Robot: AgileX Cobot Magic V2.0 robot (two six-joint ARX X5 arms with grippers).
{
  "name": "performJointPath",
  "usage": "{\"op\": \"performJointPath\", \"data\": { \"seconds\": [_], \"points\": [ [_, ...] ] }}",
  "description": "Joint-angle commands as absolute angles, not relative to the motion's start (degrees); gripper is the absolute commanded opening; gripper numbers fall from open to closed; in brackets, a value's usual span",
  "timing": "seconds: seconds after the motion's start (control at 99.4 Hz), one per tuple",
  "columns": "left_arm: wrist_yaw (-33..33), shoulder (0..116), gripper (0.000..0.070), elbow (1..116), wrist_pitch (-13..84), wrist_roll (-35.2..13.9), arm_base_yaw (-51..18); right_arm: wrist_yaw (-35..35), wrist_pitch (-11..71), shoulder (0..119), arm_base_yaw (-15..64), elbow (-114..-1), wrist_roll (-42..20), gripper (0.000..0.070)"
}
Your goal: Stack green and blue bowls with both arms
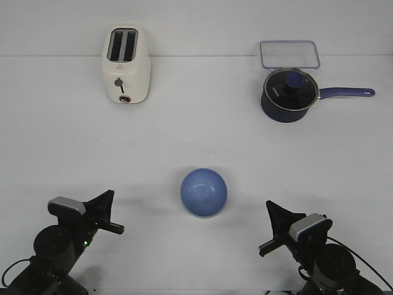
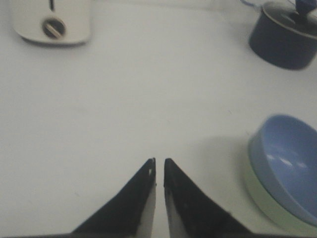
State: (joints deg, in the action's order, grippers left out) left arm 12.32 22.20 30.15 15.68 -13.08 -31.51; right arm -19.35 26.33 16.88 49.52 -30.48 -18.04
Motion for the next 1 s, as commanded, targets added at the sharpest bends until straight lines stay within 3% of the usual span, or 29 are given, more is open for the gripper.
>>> {"op": "performJointPath", "data": {
  "seconds": [0.0, 0.111, 0.322, 0.986],
  "points": [
    [11.53, 19.9, 0.0015, 25.56, 9.78, -1.65, -27.07, -19.53, 25.74, 16.86, 50.19, -30.74, -18.48, 0.0009],
    [5.52, 13.85, 0.0015, 15.4, -0.4, 4.03, -17.41, -19.53, 25.74, 16.86, 50.19, -30.74, -18.48, 0.0009],
    [-1.54, 3.9, 0.0015, 3.62, -3.05, 4.05, -5.13, -19.53, 25.74, 16.86, 50.19, -30.74, -18.48, 0.0009],
    [-1.52, 0.19, 0.0015, 0.8, -0.73, 1.91, -2.0, -19.53, 25.74, 16.86, 50.19, -30.74, -18.48, 0.0009]
  ]
}}
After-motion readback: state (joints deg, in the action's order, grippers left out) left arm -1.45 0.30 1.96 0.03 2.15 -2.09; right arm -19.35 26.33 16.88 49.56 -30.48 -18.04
